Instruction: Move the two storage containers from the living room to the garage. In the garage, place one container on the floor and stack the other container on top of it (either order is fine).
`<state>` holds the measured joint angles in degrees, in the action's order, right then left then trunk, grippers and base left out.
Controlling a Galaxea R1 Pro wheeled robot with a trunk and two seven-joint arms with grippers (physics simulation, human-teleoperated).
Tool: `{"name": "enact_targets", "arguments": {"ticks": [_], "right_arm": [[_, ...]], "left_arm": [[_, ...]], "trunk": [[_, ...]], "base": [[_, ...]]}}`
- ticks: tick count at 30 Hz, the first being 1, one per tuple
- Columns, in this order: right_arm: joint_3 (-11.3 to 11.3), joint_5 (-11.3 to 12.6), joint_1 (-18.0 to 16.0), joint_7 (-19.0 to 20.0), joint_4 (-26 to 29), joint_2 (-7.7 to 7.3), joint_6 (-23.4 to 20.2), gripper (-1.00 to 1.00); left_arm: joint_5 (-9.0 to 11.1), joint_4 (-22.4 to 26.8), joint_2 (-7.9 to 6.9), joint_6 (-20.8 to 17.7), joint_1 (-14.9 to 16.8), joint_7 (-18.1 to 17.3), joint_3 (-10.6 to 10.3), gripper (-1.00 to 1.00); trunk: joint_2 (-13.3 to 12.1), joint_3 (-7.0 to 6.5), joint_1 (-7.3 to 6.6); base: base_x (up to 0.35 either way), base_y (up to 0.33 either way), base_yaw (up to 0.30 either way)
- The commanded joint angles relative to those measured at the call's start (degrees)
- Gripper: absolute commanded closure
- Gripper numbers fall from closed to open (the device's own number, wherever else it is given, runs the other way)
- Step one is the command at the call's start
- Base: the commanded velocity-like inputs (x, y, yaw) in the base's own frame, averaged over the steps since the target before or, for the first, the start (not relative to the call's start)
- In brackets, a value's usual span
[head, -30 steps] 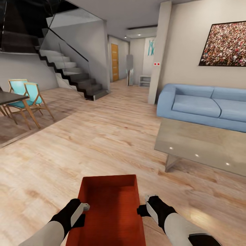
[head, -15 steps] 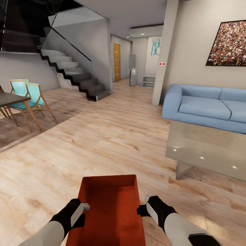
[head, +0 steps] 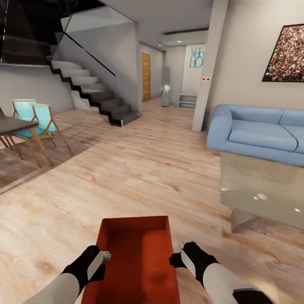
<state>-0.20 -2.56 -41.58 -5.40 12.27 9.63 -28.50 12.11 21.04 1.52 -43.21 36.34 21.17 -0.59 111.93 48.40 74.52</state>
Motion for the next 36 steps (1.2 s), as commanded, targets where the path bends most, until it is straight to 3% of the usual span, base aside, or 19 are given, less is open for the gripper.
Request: {"name": "enact_targets", "arguments": {"ticks": [1,27,36], "right_arm": [[0.56,-2.19,0.01,-0.4,0.12,-1.98,-0.51,1.0],[0.55,-2.19,0.01,-0.4,0.12,-1.98,0.43,1.0],[0.55,-2.19,0.01,-0.4,0.12,-1.98,0.72,1.0]], "left_arm": [[4.06,0.06,-0.02,0.59,0.05,0.36,-0.11,1.0],[4.06,0.06,-0.02,0.59,0.05,0.36,-0.11,1.0],[4.06,0.06,-0.02,0.59,0.05,0.36,-0.11,1.0]], "trunk": [[0.02,0.05,0.02],[0.02,0.05,0.02],[0.02,-0.14,0.02]], "base": [[0.271,0.242,0.0],[0.273,0.239,-0.001],[0.279,0.23,-0.208]]}}
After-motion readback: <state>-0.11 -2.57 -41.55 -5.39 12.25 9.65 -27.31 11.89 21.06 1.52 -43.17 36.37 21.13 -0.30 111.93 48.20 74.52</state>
